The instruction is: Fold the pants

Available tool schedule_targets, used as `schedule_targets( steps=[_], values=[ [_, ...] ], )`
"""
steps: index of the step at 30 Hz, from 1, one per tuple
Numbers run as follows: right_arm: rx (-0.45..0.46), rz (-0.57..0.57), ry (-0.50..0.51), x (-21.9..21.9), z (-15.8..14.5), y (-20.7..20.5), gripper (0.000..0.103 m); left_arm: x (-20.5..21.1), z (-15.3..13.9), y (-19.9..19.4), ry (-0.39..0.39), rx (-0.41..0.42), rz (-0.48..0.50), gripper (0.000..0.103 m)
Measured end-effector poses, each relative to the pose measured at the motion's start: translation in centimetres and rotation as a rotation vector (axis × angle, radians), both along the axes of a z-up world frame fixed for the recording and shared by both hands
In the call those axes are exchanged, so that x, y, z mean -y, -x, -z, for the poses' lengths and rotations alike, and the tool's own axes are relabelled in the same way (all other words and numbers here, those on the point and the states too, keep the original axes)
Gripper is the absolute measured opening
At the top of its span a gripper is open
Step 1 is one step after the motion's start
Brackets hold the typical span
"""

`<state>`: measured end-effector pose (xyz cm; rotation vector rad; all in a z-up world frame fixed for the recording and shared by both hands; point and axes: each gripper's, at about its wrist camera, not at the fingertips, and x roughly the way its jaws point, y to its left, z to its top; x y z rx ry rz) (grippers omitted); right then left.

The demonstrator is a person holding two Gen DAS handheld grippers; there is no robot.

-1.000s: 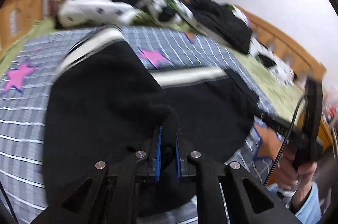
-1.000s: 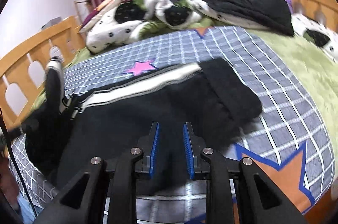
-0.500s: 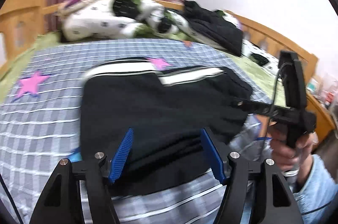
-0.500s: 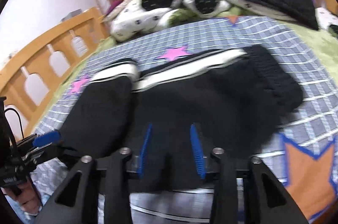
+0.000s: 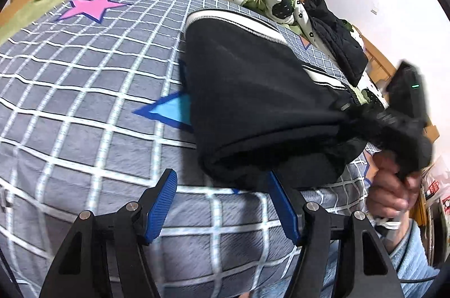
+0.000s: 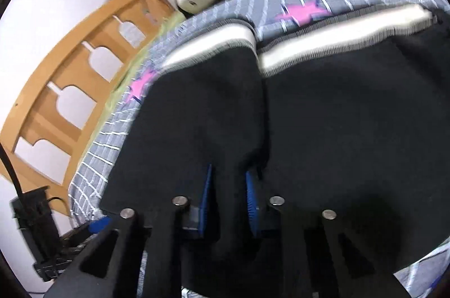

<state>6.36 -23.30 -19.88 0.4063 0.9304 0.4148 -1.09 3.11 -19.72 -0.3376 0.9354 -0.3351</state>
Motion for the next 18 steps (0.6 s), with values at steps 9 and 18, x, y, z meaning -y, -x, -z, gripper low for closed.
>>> schedule_targets(
  steps=[9, 18],
  values=[
    [0.238, 0.028, 0.089, 4.3, -8.0, 1.4, 0.017, 5.2, 0.1, -0.2, -0.110, 0.030, 0.057, 0.064],
    [0.344, 0.096, 0.194, 11.1, -10.7, 1.7, 0.016, 8.4, -0.3, -1.2, -0.062, 0.000, 0.035, 0.025]
  ],
)
